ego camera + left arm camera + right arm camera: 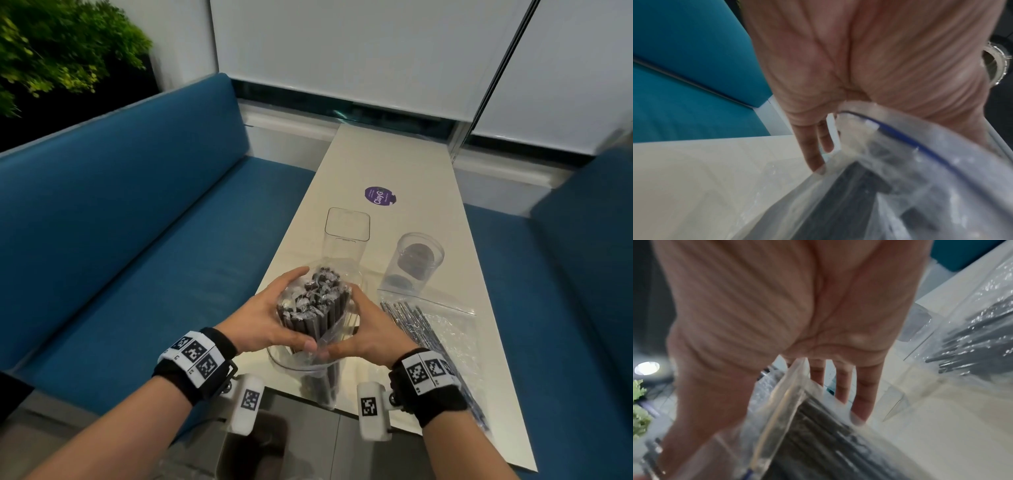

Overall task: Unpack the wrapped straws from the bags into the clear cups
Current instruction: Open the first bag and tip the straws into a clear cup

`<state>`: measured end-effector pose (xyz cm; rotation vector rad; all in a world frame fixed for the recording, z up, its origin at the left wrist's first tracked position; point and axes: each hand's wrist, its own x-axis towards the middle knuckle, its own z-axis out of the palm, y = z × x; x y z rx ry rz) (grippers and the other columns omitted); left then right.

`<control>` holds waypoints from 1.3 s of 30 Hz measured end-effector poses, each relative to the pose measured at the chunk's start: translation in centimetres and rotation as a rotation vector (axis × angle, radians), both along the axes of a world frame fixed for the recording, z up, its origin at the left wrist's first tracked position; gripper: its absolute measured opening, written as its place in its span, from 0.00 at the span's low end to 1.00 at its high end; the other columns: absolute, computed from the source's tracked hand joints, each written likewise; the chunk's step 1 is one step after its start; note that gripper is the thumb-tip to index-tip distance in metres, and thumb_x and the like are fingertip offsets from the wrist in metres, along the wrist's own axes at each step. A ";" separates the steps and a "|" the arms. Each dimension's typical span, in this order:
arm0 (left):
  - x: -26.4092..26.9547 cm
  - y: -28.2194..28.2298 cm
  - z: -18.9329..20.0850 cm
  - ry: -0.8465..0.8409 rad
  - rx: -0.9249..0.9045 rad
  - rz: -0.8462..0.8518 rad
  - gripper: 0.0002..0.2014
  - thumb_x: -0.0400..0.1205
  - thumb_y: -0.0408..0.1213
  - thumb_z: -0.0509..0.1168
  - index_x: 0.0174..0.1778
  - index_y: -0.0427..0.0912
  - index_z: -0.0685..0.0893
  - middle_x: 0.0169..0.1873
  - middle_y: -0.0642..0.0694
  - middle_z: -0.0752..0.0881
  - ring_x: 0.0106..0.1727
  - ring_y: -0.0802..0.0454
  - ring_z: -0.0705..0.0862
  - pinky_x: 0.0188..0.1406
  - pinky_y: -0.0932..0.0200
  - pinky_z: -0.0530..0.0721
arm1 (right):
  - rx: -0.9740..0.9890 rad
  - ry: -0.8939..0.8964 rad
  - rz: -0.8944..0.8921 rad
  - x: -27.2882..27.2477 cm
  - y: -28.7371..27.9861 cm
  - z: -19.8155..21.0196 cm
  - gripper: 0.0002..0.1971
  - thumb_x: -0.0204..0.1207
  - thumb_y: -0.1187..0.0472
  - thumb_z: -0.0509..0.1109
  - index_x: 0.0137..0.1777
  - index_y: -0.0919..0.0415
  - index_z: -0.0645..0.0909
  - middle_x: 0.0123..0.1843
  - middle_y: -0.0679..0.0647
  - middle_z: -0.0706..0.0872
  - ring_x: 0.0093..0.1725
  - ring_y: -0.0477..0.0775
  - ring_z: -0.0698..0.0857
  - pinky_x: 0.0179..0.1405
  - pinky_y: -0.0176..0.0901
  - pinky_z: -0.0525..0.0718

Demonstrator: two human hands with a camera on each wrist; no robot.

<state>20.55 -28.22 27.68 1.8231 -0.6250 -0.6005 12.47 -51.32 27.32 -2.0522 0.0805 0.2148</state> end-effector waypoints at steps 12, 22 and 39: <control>-1.4 0.1 -1.4 -0.150 -0.051 0.164 0.59 0.60 0.42 0.91 0.82 0.72 0.64 0.70 0.77 0.77 0.70 0.81 0.76 0.61 0.79 0.78 | 0.142 -0.287 -0.161 -1.0 0.5 -3.5 0.63 0.59 0.65 0.93 0.85 0.33 0.55 0.74 0.37 0.82 0.74 0.40 0.83 0.76 0.39 0.81; -2.4 0.3 -4.4 -0.026 0.114 -0.063 0.61 0.63 0.38 0.89 0.81 0.70 0.53 0.63 0.93 0.74 0.66 0.86 0.76 0.63 0.83 0.75 | 0.365 -0.235 -0.297 -2.6 1.1 -5.8 0.56 0.69 0.81 0.82 0.76 0.34 0.51 0.59 0.57 0.94 0.63 0.55 0.94 0.71 0.60 0.88; -1.2 -0.7 -6.4 -0.121 0.202 0.079 0.49 0.55 0.62 0.88 0.73 0.68 0.74 0.67 0.61 0.78 0.75 0.51 0.74 0.75 0.41 0.80 | -0.109 -0.123 -0.022 -1.7 3.1 -5.7 0.28 0.66 0.59 0.90 0.66 0.59 0.87 0.61 0.57 0.90 0.61 0.51 0.88 0.63 0.37 0.88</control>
